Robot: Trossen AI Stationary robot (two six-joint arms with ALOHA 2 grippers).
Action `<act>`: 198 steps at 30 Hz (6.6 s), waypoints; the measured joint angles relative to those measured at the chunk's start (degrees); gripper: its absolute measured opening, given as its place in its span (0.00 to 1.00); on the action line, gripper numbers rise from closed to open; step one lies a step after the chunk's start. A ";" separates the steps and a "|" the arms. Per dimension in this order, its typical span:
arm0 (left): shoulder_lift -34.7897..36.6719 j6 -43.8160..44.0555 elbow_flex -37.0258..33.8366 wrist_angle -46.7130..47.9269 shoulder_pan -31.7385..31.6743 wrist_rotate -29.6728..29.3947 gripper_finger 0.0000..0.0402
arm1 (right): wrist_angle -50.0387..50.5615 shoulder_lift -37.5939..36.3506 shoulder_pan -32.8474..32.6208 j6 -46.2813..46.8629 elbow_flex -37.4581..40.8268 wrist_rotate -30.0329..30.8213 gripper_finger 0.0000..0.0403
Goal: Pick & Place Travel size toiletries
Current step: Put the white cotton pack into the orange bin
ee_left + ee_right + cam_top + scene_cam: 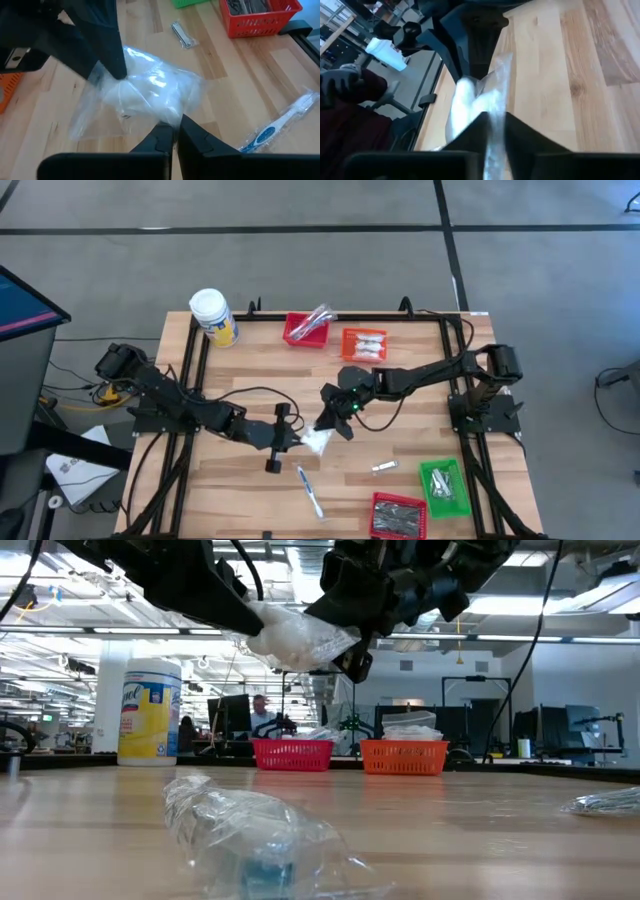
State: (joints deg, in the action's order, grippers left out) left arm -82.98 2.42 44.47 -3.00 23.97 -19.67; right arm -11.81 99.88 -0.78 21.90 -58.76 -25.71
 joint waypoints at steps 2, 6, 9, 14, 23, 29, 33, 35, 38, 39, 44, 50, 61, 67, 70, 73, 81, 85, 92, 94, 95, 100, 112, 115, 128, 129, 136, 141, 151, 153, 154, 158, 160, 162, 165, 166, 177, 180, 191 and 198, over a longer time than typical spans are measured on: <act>0.00 1.00 0.00 -0.01 -0.17 -0.01 0.01 | 0.14 0.00 0.00 -0.35 0.00 0.00 0.06; 0.00 6.01 0.00 0.08 -0.91 0.05 0.01 | 1.46 0.00 0.00 -1.36 0.00 0.02 0.03; 0.00 10.25 0.00 1.65 -1.64 0.05 0.01 | 3.31 0.00 0.04 -2.39 0.00 0.20 0.01; 0.00 14.38 0.00 4.99 -2.93 1.40 0.07 | 4.28 0.00 0.03 -3.01 0.02 0.30 0.01; 0.00 19.12 -0.01 6.14 -3.43 6.49 0.38 | 5.12 -0.73 0.00 -3.52 0.11 0.26 0.00; 0.00 19.05 0.00 7.03 -3.43 5.97 0.55 | 8.55 -1.92 -0.81 -5.39 -0.05 0.05 0.00; 0.00 19.01 0.00 7.10 -3.64 5.17 0.61 | 12.94 -1.73 -2.11 -6.42 -0.17 -0.14 0.00; 0.00 18.69 0.00 7.08 -3.69 3.94 0.63 | 14.53 -1.75 -3.16 -7.42 -1.23 -0.09 0.00; 0.00 15.41 0.00 6.36 -3.69 0.39 0.65 | 16.57 -1.77 -4.98 -8.35 -2.58 0.67 0.00; 0.00 14.03 0.00 5.68 -3.69 -0.94 0.66 | 16.82 -1.77 -5.54 -8.40 -3.25 1.51 0.00; 0.00 10.05 0.00 2.83 -3.39 -2.44 0.66 | 25.34 -1.63 -8.07 -8.37 -8.59 8.89 0.00; 0.00 9.83 0.00 2.15 -2.51 -1.35 0.66 | 33.48 -1.17 -9.31 -7.12 -12.37 15.40 0.00; 0.00 3.80 0.00 -5.83 -2.99 -3.97 0.66 | 33.79 -1.16 -9.40 -6.41 -12.37 16.96 0.00; -1.29 4.28 0.02 -7.47 -6.52 -0.91 0.66 | 33.56 -1.16 -9.40 -6.39 -12.37 18.95 0.00; -3.31 5.48 0.10 -8.21 -7.89 1.18 0.66 | 33.13 -1.16 -9.40 -6.21 -12.35 19.80 0.00; -4.39 6.02 0.00 -7.35 -8.15 1.22 0.65 | 33.45 -1.16 -9.40 -5.99 -12.35 19.84 0.00; -4.41 6.04 0.00 -7.61 -7.92 1.43 0.65 | 34.10 -1.16 -9.40 -5.78 -12.35 21.00 0.00; -3.14 7.48 -0.02 -4.44 -7.41 1.41 0.65 | 35.33 -1.26 -9.40 -4.71 -12.31 24.36 0.00; 6.57 10.33 -1.08 2.38 -5.76 -1.80 0.62 | 35.35 -2.29 -8.80 -3.84 -12.28 29.53 0.00; 10.13 10.98 -2.86 2.54 -4.63 -3.70 0.62 | 35.95 -3.28 -8.70 -3.85 -12.24 32.18 0.00; 11.80 11.34 -3.82 2.54 -4.15 -4.61 0.61 | 36.96 -4.22 -8.70 -3.80 -12.11 34.29 0.00; 20.24 12.01 -8.99 2.28 -2.36 -10.30 0.60 | 39.88 -11.76 -8.00 0.50 -12.16 47.74 0.00; 23.86 11.39 -14.14 -4.79 -2.27 -12.03 0.58 | 55.36 -20.90 13.77 14.03 -18.56 47.54 0.00; 23.54 11.36 -14.16 -5.00 -2.27 -12.01 0.58 | 61.06 -15.96 19.54 13.88 -25.65 44.10 0.00; 23.57 10.24 -14.16 -5.73 -2.10 -11.98 0.53 | 85.61 12.50 25.70 19.77 -62.15 38.88 0.00; 23.57 10.26 -14.16 -5.73 -2.10 -11.72 0.53 | 85.85 13.98 25.70 20.84 -62.90 38.86 0.00; 23.57 10.27 -14.16 -5.71 -1.54 -9.33 0.51 | 89.67 21.05 25.01 24.54 -63.76 41.04 0.00; 23.57 9.65 -14.16 -5.71 -0.94 -9.26 0.51 | 90.89 21.35 25.47 27.64 -63.76 47.93 0.00; 23.57 8.85 -14.14 -6.16 -1.16 -9.56 0.48 | 89.39 21.24 23.58 27.66 -62.11 48.95 0.00; 23.57 8.94 -14.15 -6.22 -1.14 -9.64 0.47 | 90.31 21.37 23.47 28.02 -60.94 49.19 0.00; 23.57 8.95 -14.15 -6.26 -1.03 -9.71 0.47 | 90.83 21.36 23.50 28.52 -60.35 49.56 0.00; 23.57 8.95 -14.14 -6.39 -0.90 -9.74 0.46 | 89.31 21.38 23.69 28.84 -57.43 49.79 0.00; 23.57 8.80 -14.14 -6.37 -0.90 -9.74 0.45 | 89.11 21.40 23.73 28.79 -56.91 49.85 0.00; 23.57 8.78 -14.14 -6.37 -0.90 -9.74 0.45 | 87.26 21.20 23.39 28.67 -55.79 49.96 0.00; 23.57 8.78 -14.14 -6.35 -0.90 -9.74 0.45 | 85.28 21.39 22.87 27.91 -53.40 49.79 0.00; 23.57 8.78 -14.14 -6.35 -0.90 -9.72 0.45 | 85.35 21.41 22.82 27.88 -52.93 49.79 0.00; 23.57 8.77 -14.14 -6.46 -0.90 -9.69 0.45 | 80.74 21.33 22.88 27.62 -46.46 49.67 0.00; 23.57 8.77 -14.14 -6.46 -0.90 -9.68 0.45 | 78.51 21.33 22.97 27.11 -44.81 49.61 0.00; 23.57 8.76 -14.14 -6.43 -0.90 -9.68 0.45 | 76.21 21.33 22.90 24.29 -44.22 49.11 0.20; 23.57 8.76 -14.14 -6.43 -0.90 -9.68 0.45 | 78.14 20.97 21.77 19.98 -46.20 52.33 0.46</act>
State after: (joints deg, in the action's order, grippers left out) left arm -59.42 11.18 30.33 -9.43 23.07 -29.34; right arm 66.33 120.85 20.99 41.88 -104.96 26.62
